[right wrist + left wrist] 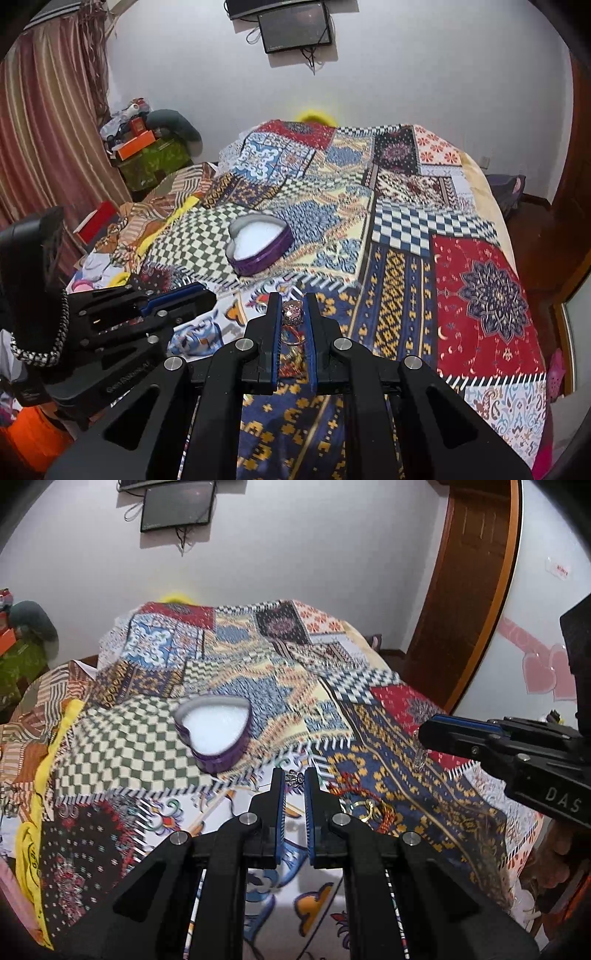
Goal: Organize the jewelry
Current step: 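Carry the ring in the right tool over the purple heart tin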
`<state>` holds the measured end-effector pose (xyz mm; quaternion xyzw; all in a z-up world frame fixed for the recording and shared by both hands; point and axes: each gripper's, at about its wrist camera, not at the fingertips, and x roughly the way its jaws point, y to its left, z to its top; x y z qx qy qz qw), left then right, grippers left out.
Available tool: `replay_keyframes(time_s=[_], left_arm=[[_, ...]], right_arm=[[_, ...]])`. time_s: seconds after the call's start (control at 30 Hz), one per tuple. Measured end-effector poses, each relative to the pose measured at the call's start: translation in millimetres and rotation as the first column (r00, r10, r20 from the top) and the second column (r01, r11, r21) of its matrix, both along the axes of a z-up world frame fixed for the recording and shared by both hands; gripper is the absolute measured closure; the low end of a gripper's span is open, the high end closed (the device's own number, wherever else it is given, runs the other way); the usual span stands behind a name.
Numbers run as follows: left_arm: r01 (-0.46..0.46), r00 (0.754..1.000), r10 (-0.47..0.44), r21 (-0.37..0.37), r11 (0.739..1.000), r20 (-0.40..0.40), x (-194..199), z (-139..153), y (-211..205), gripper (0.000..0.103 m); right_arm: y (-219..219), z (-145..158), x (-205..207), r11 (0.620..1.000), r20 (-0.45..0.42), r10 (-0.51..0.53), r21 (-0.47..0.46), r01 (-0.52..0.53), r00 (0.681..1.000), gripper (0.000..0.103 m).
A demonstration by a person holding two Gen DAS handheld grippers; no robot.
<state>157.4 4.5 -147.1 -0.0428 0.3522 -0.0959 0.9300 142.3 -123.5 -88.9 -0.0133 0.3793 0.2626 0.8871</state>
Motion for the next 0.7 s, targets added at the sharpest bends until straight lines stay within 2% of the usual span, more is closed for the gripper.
replay_keyframes(time_s=[0.17, 0.43, 0.7], left_arm=[[-0.021, 0.999, 0.021, 0.003, 1.000, 0.047, 0, 18, 13, 0.095], [-0.052, 0.992, 0.045, 0.050, 0.997, 0.120, 10, 43, 34, 0.095], [-0.077, 0.988, 0.069, 0.053, 0.996, 0.139, 27, 47, 48, 0.095]], right_arm=[[13, 13, 1, 1.000, 0.034, 0.012, -0.003, -0.012, 0.999, 0.093], [39, 30, 3, 0.999, 0.084, 0.045, -0.010, -0.045, 0.995, 0.093], [62, 41, 16, 0.998, 0.128, 0.068, -0.015, -0.067, 0.989, 0.093]])
